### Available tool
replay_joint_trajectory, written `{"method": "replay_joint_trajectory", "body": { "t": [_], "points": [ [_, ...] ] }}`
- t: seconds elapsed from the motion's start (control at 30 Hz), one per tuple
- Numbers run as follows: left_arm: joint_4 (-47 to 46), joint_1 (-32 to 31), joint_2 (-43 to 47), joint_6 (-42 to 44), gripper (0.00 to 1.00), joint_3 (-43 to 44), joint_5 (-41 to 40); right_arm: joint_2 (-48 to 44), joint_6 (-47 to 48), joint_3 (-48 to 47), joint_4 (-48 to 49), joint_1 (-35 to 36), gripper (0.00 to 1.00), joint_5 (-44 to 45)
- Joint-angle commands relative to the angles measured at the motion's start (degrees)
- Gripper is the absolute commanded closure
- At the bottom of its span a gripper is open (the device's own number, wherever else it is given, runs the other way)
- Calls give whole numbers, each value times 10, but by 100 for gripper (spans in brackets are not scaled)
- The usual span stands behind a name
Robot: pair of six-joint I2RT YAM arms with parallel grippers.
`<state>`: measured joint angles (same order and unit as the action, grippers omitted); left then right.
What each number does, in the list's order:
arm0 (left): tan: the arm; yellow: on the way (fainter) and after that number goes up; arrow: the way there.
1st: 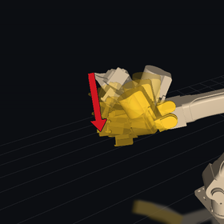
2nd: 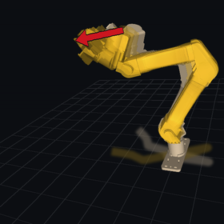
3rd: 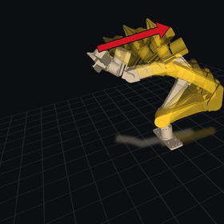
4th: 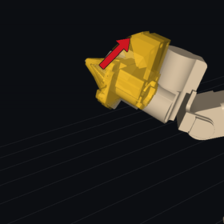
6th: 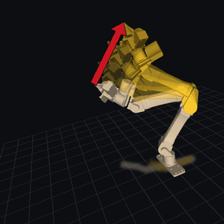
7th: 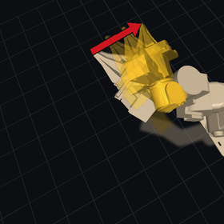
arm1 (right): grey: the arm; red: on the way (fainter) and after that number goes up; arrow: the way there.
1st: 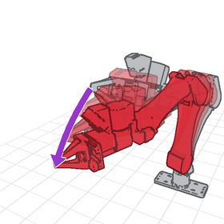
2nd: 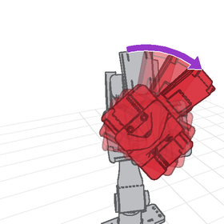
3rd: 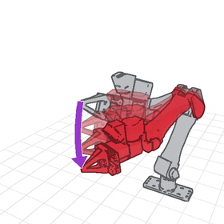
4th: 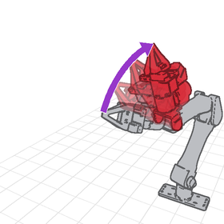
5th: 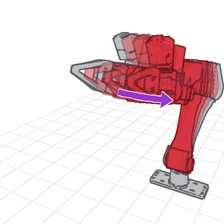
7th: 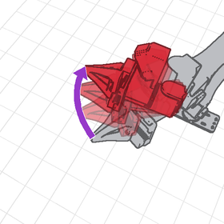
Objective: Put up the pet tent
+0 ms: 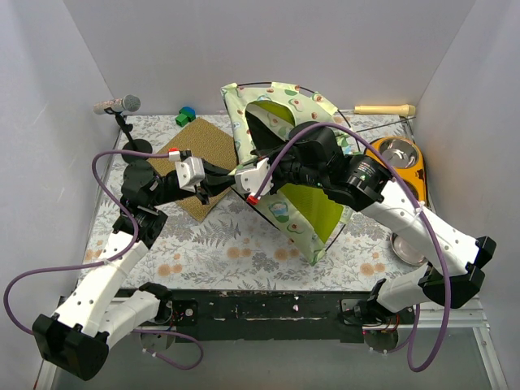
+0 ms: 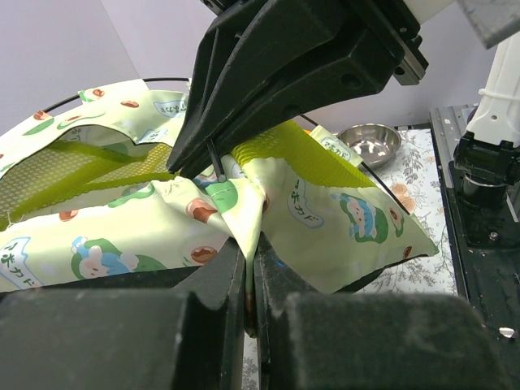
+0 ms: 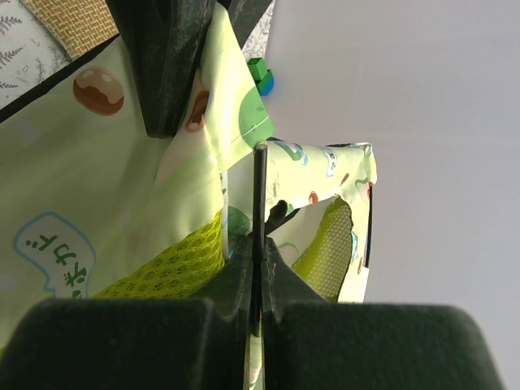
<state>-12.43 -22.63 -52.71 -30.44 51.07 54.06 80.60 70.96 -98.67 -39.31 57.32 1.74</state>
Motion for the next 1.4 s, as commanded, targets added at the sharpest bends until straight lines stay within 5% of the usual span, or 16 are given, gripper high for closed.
{"method": "replay_joint_trajectory", "body": {
  "t": [0.0, 1.37],
  "points": [
    [-13, 1, 4, 1, 100, 21, 10, -19, 55, 3, -5, -7, 99, 17],
    [-23, 1, 4, 5, 100, 25, 13, -2, 52, 5, -28, -11, 99, 56]
  ]
}}
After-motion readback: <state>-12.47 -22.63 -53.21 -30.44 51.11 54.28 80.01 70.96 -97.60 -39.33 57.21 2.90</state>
